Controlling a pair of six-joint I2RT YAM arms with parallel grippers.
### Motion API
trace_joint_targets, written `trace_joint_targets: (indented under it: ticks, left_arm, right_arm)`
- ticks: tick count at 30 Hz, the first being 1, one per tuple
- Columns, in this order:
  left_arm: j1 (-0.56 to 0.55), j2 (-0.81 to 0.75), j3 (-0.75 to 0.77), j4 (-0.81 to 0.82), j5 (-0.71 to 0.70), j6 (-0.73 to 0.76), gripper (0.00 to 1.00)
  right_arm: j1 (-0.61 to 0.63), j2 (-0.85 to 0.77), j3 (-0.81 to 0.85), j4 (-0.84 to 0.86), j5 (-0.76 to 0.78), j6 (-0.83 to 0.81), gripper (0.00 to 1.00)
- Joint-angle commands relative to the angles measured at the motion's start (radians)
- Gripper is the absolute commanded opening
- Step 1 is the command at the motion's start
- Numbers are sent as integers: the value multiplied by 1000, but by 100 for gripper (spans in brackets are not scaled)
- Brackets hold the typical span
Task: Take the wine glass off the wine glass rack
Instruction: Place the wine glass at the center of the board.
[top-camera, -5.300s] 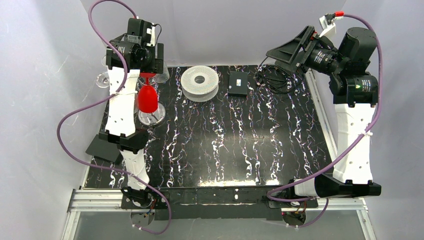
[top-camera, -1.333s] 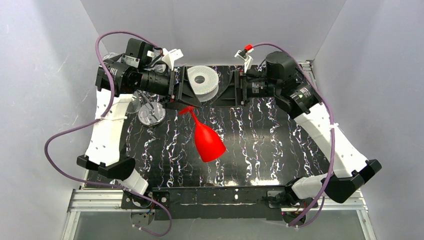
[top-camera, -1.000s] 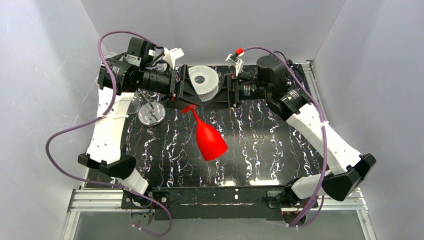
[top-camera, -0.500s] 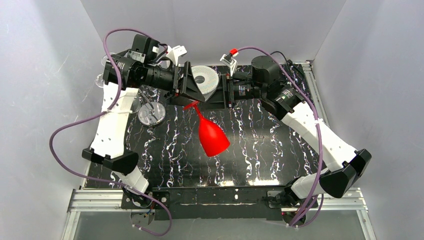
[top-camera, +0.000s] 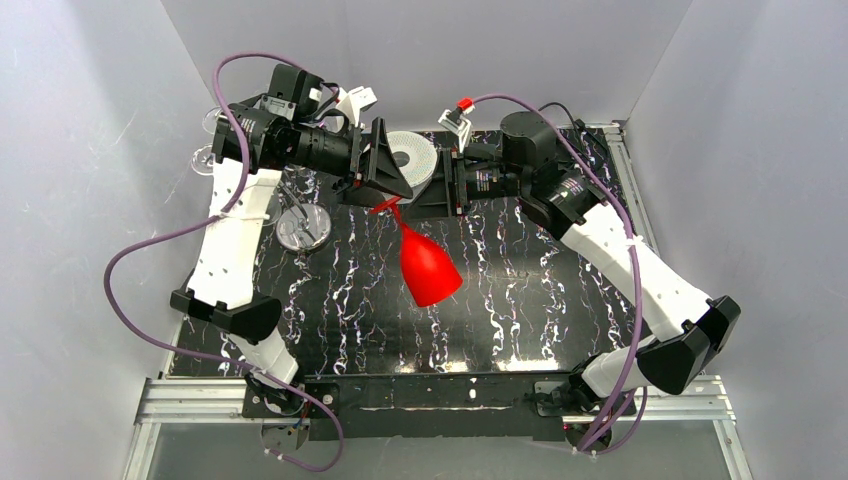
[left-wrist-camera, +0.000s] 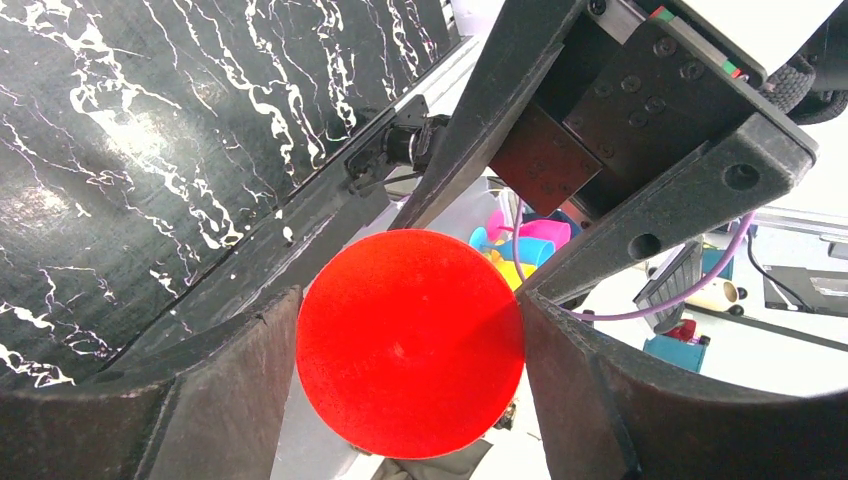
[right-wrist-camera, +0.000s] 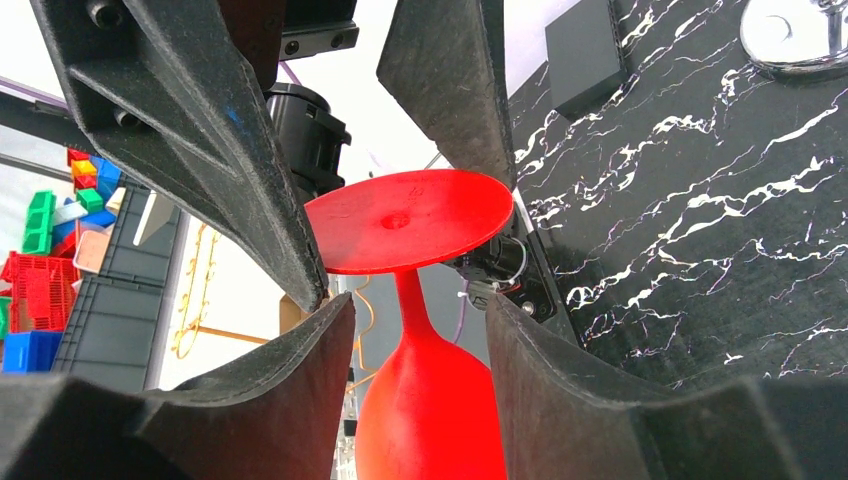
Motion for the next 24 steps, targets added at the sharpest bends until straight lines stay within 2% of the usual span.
trace_joint_targets:
  ticks: [1,13,24]
  left_arm:
    - [2,-3,16,-40,59,-17,68]
    - [11,-2,18,-25,67,-39,68]
    - [17,-3,35,-35,64,-31,68]
  right_arm:
    - [10,7,-3,57,1,-13,58]
    - [43,8,-26,79,33,-2,51]
    - [56,8,-58,104,47,30,38]
